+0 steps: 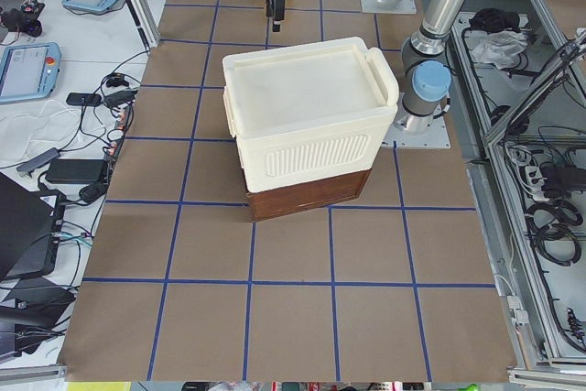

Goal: Pull drawer sideways
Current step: 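Extend the left arm and lower the gripper around the white handle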

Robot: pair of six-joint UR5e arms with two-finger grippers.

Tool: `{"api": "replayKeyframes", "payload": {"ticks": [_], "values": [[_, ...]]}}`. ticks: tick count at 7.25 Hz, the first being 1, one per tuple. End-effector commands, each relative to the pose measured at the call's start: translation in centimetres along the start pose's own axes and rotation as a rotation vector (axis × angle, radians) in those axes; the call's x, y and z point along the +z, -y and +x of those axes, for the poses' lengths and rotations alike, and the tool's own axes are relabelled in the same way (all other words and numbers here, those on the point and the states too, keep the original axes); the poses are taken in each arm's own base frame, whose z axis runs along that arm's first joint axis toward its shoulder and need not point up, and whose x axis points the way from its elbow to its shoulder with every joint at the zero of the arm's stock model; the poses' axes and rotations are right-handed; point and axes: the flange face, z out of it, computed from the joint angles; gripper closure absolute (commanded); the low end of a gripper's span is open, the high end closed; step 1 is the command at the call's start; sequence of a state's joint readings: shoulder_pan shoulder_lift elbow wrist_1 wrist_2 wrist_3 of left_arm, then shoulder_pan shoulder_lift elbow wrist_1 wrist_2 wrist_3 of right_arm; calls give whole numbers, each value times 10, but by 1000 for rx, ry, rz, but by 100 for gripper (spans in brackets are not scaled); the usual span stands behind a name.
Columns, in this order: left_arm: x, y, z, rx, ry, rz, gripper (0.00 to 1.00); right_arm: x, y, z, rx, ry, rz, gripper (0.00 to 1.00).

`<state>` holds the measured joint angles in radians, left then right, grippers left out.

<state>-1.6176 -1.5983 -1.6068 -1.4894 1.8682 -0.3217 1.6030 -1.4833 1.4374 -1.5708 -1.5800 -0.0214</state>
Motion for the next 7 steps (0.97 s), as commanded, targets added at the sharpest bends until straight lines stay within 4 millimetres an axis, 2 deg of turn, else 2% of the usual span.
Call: {"api": "replayKeyframes", "payload": {"ticks": [1,2,4,5,7], "values": [[70,8,27,23,309,-31,0,0,0,0,0,0,0,0],[104,4,39,77,410,-58,0,0,0,0,0,0,0,0],[172,4,53,79,574,-99,0,0,0,0,-2,0,0,0],[195,5,60,119,642,-113,0,0,0,0,0,0,0,0],[240,-15,55,204,869,-126,0,0,0,0,0,0,0,0]]}}
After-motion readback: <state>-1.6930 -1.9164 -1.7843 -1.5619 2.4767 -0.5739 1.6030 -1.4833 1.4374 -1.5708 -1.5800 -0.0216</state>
